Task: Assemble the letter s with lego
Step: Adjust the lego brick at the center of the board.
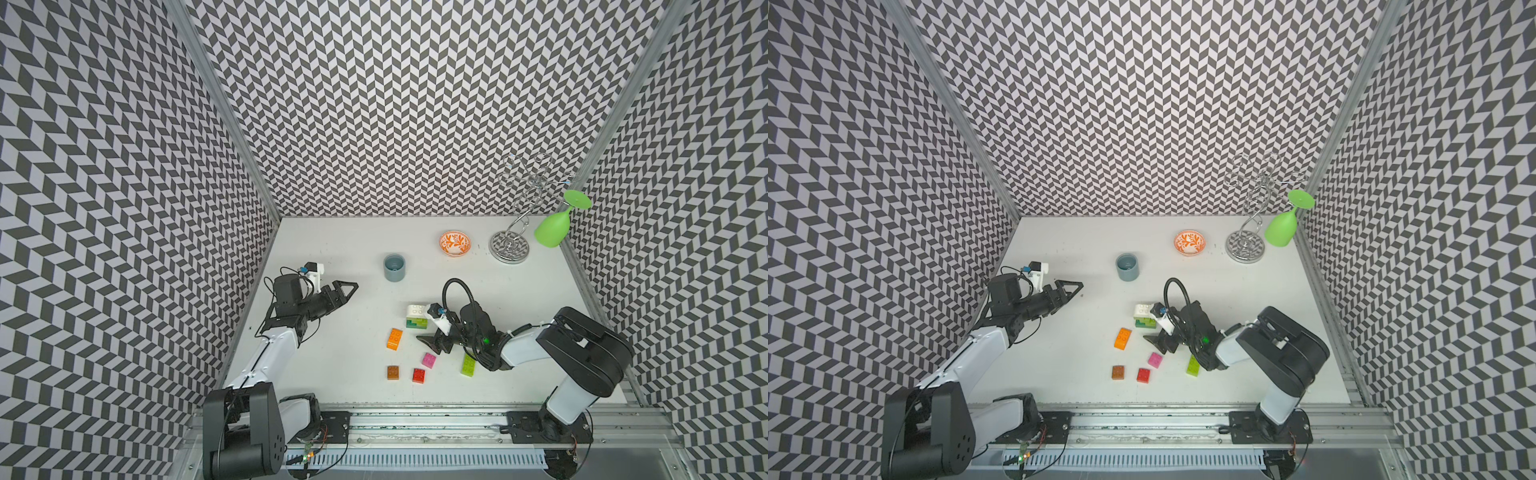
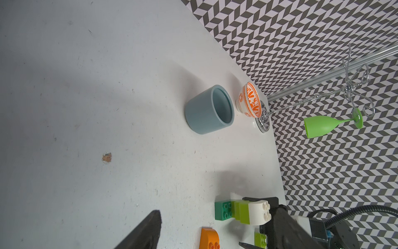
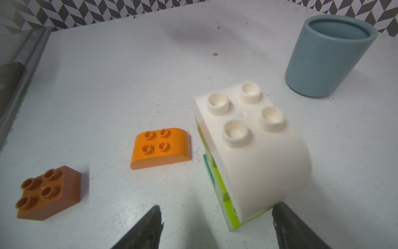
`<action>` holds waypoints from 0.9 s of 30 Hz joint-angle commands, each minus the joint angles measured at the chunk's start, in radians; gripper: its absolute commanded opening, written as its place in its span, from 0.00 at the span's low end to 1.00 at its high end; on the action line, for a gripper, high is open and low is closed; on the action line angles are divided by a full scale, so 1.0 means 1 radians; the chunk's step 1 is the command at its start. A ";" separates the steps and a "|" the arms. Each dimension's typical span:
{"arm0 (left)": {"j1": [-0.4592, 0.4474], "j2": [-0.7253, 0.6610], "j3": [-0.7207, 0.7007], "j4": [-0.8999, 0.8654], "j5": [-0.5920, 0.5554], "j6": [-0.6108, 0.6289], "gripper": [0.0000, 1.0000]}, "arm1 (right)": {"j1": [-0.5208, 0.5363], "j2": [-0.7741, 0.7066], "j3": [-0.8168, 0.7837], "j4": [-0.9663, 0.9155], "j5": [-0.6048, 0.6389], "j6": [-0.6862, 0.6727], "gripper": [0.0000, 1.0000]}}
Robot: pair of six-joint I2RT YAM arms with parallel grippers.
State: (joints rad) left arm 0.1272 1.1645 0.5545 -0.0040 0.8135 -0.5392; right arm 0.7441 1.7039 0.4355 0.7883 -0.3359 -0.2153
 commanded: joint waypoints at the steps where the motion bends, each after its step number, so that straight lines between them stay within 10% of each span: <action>1: 0.008 0.003 0.018 0.004 0.007 0.016 0.84 | 0.009 0.020 -0.008 0.095 -0.047 -0.008 0.76; 27: 0.007 0.000 0.018 0.004 0.011 0.016 0.83 | 0.011 0.124 0.076 0.069 -0.026 -0.033 0.38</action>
State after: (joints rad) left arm 0.1280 1.1645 0.5545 -0.0040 0.8139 -0.5392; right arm 0.7498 1.8141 0.4934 0.8291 -0.3634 -0.2348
